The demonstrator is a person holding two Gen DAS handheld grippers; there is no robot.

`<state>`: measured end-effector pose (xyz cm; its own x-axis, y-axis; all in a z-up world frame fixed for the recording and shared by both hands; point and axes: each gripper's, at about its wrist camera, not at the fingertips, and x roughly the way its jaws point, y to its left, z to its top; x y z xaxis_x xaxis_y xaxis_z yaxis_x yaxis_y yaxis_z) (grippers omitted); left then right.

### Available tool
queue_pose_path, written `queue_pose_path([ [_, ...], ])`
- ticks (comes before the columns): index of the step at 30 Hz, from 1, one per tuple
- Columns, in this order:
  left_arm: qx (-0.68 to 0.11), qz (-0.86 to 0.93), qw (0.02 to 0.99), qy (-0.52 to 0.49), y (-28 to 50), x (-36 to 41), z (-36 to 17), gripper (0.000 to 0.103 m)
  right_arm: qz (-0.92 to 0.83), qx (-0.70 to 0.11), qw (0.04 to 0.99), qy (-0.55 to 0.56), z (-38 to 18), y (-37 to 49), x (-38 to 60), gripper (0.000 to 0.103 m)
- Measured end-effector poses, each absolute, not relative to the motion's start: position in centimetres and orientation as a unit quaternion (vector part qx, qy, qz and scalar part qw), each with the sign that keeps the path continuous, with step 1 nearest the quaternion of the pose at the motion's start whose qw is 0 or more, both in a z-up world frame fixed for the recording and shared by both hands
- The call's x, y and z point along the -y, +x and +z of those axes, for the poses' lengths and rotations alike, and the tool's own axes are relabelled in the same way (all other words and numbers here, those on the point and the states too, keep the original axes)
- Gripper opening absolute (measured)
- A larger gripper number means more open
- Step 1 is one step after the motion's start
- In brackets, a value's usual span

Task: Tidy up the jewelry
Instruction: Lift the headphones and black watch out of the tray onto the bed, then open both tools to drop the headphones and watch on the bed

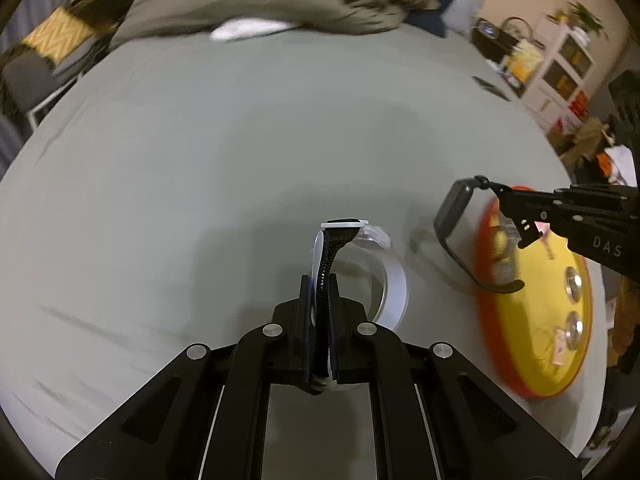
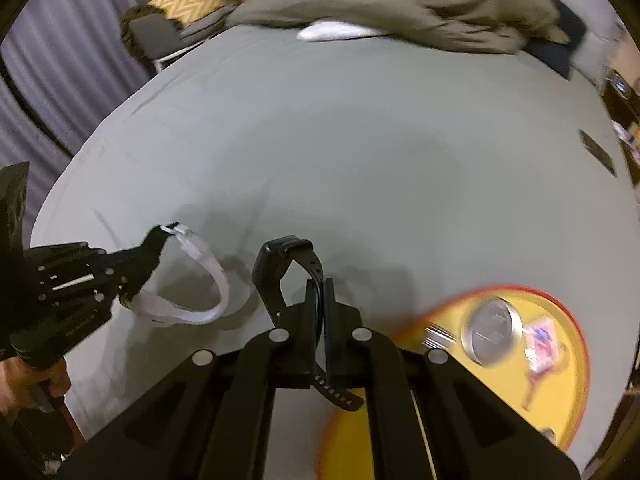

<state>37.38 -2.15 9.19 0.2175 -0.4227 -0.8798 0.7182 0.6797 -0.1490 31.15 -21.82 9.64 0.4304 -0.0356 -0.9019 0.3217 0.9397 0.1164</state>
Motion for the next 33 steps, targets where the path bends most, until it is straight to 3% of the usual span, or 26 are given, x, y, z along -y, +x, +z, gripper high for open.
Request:
queue_pose_path([
  [8,-0.535,-0.328,0.767,0.135,40.5,-2.2,5.4,0.007,-0.050,-0.555,0.820,0.128,5.4,37.9,18.6,0.004],
  [21,-0.553,-0.294,0.766,0.145,41.3,-2.4,2.4,0.007,-0.070,-0.595,0.789,0.138,-0.1,37.2,20.3,0.004],
  [22,-0.554,-0.291,0.766,0.148,41.3,-2.3,2.2,0.008,-0.072,-0.595,0.788,0.139,-0.2,37.1,20.4,0.004],
  [24,-0.554,-0.287,0.767,0.151,41.3,-2.2,2.2,0.019,-0.075,-0.592,0.790,0.139,-0.1,36.7,20.4,0.007],
  [25,-0.551,-0.285,0.769,0.153,41.3,-2.0,2.4,0.035,-0.076,-0.592,0.790,0.139,0.1,36.7,20.4,0.018],
  [26,-0.545,-0.283,0.774,0.154,41.2,-2.0,2.7,0.053,-0.078,-0.589,0.792,0.139,0.4,36.4,20.5,0.041],
  [28,-0.533,-0.275,0.784,0.160,40.9,-1.9,3.5,0.069,-0.077,-0.580,0.798,0.146,1.0,35.8,20.6,0.069],
  [33,-0.510,-0.266,0.800,0.172,40.2,-0.9,5.6,0.083,-0.081,-0.555,0.811,0.167,3.0,34.1,22.0,0.077],
])
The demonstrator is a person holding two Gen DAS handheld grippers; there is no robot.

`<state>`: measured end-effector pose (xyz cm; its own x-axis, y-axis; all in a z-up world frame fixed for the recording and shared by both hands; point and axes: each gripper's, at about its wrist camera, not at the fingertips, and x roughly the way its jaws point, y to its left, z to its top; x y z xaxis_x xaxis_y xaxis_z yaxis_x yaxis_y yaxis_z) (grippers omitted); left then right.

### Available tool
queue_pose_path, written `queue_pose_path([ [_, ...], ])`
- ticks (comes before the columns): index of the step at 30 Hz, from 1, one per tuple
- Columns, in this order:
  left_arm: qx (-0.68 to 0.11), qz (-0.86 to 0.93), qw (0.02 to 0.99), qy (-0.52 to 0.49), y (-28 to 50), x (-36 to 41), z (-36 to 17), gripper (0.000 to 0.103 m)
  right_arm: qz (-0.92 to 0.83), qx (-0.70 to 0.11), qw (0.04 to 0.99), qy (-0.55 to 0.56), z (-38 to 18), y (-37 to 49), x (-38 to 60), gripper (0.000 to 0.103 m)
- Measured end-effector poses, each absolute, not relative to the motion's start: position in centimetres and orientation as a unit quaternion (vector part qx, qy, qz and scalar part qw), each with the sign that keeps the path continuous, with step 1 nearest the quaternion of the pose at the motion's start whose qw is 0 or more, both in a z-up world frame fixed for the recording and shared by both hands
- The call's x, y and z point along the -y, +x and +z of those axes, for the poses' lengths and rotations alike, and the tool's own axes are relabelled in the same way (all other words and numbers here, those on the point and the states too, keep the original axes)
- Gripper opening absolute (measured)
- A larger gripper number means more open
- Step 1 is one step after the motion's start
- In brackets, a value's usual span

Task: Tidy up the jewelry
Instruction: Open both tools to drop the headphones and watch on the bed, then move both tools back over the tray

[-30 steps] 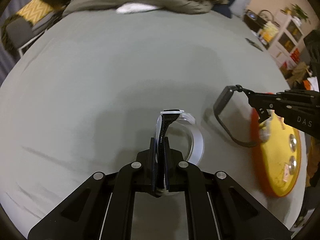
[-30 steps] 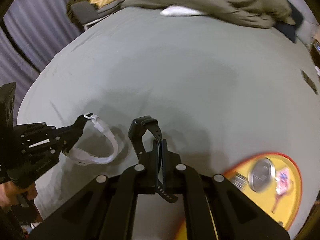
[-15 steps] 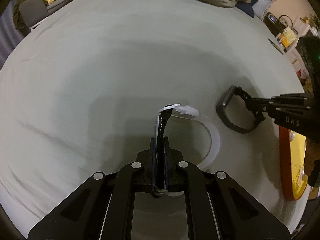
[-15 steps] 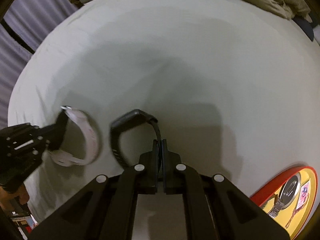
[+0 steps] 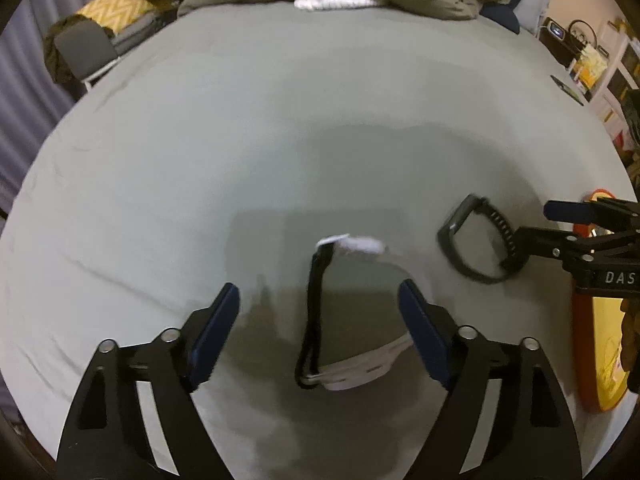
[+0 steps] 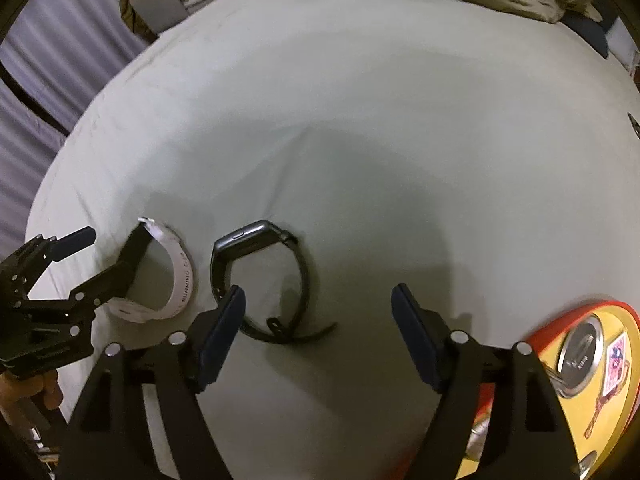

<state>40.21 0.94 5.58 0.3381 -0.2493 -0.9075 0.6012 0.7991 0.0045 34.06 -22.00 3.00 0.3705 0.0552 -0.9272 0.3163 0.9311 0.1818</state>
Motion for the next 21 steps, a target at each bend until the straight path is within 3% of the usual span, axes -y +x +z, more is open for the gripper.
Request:
queue_pose_path([
  [4,-0.494,-0.269,0.807,0.183,39.3,0.8,7.3,0.093,-0.105,-0.536,0.816,0.187,4.8,32.4,23.7,0.087],
  [14,-0.480,-0.349,0.785,0.176,33.8,7.6,10.0,0.096,-0.178,-0.495,0.820,0.226,8.4,24.9,28.6,0.088],
  [21,-0.482,-0.403,0.755,0.188,27.6,12.5,10.3,0.096,-0.217,-0.498,0.804,0.243,8.0,18.9,32.0,0.088],
])
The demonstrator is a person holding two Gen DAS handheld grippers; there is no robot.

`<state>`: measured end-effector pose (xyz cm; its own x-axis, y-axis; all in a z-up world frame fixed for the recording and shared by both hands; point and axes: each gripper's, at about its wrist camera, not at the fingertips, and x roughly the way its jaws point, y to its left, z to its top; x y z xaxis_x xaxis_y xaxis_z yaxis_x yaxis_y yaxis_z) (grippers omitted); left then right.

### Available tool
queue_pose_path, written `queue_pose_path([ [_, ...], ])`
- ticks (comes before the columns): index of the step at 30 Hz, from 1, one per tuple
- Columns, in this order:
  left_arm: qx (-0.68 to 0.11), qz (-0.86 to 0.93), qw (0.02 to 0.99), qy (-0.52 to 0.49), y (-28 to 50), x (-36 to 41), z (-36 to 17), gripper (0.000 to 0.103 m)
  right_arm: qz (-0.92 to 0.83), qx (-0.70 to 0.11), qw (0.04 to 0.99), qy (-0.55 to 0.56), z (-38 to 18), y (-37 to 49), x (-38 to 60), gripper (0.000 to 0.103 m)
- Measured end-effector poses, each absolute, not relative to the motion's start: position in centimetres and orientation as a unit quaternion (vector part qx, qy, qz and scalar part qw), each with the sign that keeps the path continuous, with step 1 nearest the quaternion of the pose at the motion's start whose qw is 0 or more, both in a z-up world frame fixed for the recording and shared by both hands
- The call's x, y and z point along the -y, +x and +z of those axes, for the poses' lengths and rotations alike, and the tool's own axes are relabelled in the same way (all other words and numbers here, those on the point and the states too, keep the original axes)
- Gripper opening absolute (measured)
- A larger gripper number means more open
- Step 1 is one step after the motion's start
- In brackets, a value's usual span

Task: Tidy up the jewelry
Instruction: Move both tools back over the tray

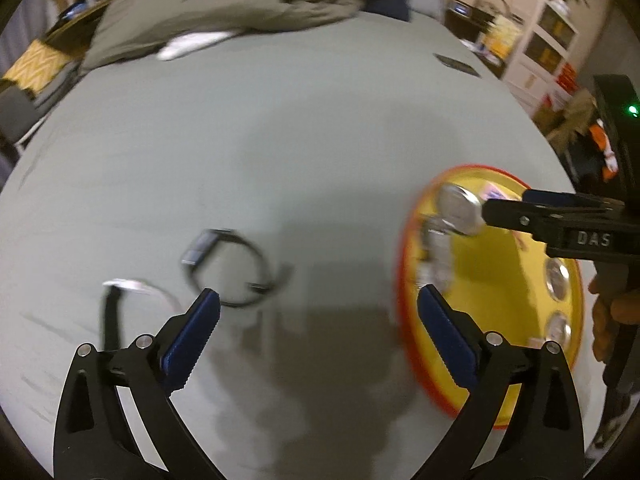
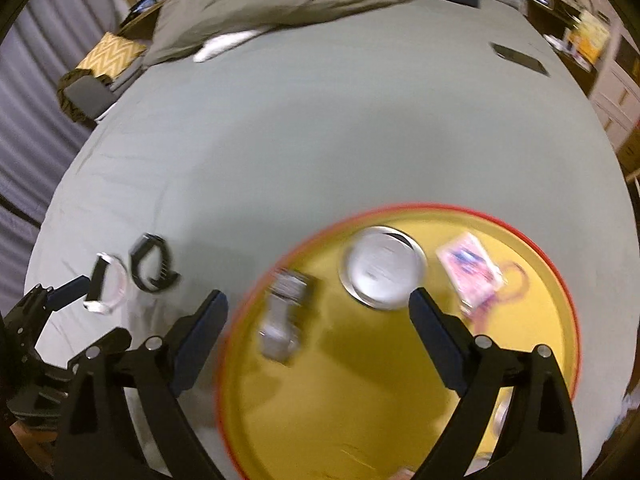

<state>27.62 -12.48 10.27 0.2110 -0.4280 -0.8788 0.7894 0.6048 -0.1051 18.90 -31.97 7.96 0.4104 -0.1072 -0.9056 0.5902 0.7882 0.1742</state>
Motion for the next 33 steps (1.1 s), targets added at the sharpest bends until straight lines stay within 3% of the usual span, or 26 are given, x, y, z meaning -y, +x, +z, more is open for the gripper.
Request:
queue_pose_path([
  [14,-0.502,-0.490,0.672,0.237,13.1,19.3,7.4,0.096,-0.245,-0.527,0.770,0.264,5.7,6.1,37.9,0.088],
  [28,-0.528,-0.455,0.664,0.270,10.3,21.5,3.1,0.096,-0.210,-0.544,0.782,0.220,3.7,3.0,39.7,0.087],
  [31,-0.530,-0.452,0.663,0.274,10.2,21.7,2.6,0.096,-0.208,-0.545,0.782,0.221,3.4,2.6,40.0,0.073],
  [33,-0.527,-0.453,0.662,0.280,10.0,21.8,2.4,0.096,-0.206,-0.547,0.780,0.224,3.2,2.4,40.1,0.070],
])
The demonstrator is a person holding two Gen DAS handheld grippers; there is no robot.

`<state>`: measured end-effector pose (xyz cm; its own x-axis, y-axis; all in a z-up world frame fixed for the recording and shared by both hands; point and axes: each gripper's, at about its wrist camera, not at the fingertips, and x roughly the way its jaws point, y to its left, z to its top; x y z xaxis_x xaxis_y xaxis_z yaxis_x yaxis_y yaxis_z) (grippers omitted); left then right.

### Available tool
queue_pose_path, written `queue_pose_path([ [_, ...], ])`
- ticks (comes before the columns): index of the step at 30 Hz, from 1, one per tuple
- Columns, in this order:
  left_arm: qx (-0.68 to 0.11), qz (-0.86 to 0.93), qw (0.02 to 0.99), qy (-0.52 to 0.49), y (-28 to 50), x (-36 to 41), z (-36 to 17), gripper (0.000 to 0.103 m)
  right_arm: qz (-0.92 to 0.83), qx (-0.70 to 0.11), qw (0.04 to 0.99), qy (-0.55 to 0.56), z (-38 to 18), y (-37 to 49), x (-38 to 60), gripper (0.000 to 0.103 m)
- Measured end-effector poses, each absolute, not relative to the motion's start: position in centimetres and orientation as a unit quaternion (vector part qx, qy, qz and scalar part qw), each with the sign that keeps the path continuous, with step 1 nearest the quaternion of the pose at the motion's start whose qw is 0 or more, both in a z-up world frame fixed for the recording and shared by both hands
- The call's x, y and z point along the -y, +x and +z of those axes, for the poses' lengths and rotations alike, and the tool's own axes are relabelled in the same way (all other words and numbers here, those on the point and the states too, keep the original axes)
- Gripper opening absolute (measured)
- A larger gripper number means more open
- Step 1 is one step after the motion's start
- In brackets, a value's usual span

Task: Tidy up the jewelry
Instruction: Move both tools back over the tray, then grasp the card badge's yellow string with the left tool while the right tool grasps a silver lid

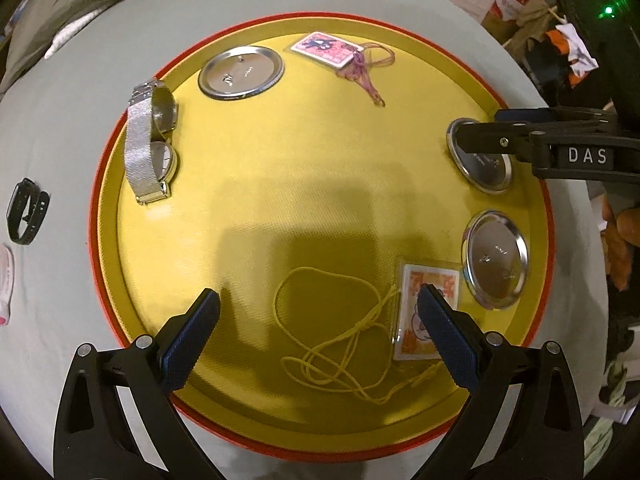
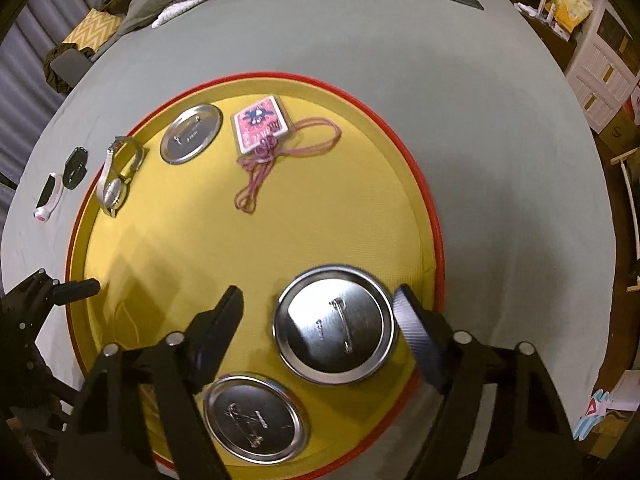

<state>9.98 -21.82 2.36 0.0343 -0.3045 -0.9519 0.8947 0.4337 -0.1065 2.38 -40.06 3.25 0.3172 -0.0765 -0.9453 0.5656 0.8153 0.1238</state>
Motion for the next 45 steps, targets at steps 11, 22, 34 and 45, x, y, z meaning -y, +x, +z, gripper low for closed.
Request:
queue_pose_path([
  [11,-0.504,-0.457,0.671,0.296,9.0,22.3,1.9,0.085,-0.208,-0.552,0.777,0.219,2.6,1.6,40.0,0.040],
  [22,-0.469,-0.463,0.685,0.310,8.7,21.4,2.2,0.068,-0.211,-0.555,0.780,0.198,2.7,1.8,39.4,0.022],
  [34,-0.478,-0.479,0.683,0.274,8.2,20.9,2.7,0.010,-0.205,-0.556,0.781,0.197,2.3,1.3,38.5,0.002],
  [45,-0.487,-0.479,0.685,0.252,9.3,20.1,3.4,0.001,-0.212,-0.543,0.788,0.198,2.9,1.4,38.0,0.002],
])
